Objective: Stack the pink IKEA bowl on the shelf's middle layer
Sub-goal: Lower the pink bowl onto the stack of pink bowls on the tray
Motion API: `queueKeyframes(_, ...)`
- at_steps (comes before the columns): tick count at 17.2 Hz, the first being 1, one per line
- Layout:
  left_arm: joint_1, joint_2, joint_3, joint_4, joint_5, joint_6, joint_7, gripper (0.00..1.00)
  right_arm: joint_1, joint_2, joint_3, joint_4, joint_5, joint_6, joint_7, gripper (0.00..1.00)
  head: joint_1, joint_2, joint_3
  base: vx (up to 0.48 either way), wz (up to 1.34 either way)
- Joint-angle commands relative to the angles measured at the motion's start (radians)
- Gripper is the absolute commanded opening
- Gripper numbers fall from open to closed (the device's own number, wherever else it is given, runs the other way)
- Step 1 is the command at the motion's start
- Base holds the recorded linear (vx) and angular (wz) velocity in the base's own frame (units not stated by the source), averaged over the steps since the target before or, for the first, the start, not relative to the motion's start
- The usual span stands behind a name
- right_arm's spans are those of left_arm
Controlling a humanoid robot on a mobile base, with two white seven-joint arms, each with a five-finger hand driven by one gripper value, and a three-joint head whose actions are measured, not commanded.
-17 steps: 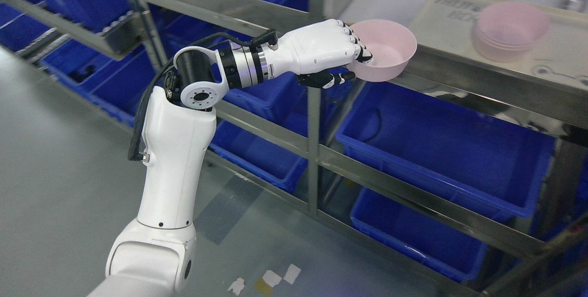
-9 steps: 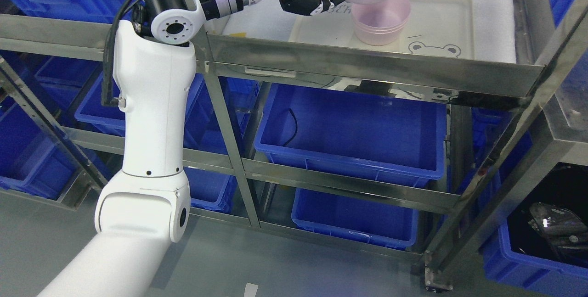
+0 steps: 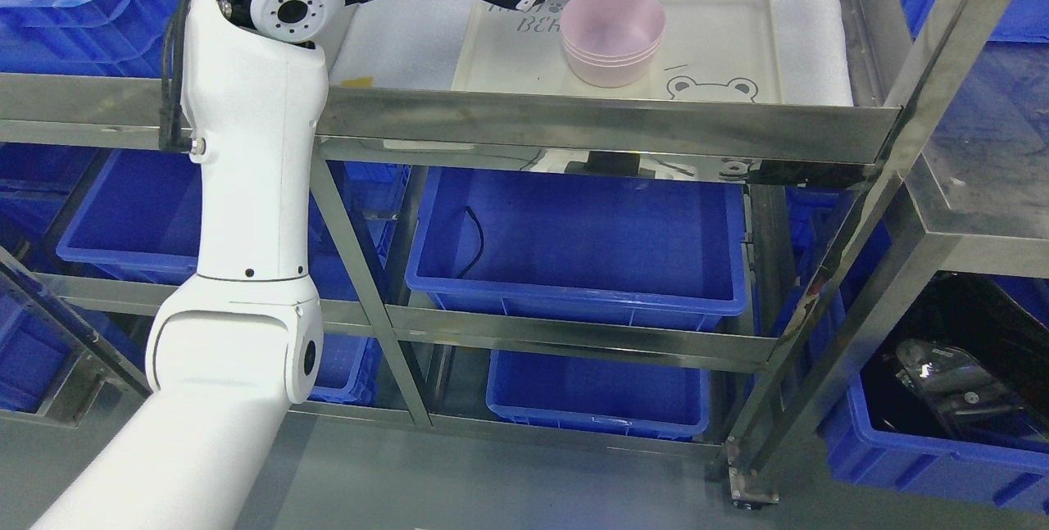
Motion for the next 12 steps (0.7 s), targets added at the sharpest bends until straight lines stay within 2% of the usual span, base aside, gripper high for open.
queueKeyframes(1, -0.008, -0.002, -0.059, 0.203, -0.102, 0.001, 0.006, 0.04, 0.023, -0.017, 0.000, -0.017, 0.000, 0.000, 0.000, 1.00, 0.0000, 0.000, 0.000, 0.034, -0.16)
queueKeyframes(4, -0.006, 0.001, -0.059, 0.203, -0.148, 0.001, 0.006, 0.04, 0.023, -0.017, 0.000, -0.017, 0.000, 0.000, 0.000, 1.00, 0.0000, 0.000, 0.000, 0.017, -0.07)
queueKeyframes(12, -0.020, -0.023, -0.065, 0.240, -0.153, 0.001, 0.022, 0.04, 0.023, -0.017, 0.000, -0.017, 0.000, 0.000, 0.000, 1.00, 0.0000, 0.000, 0.000, -0.005, 0.02)
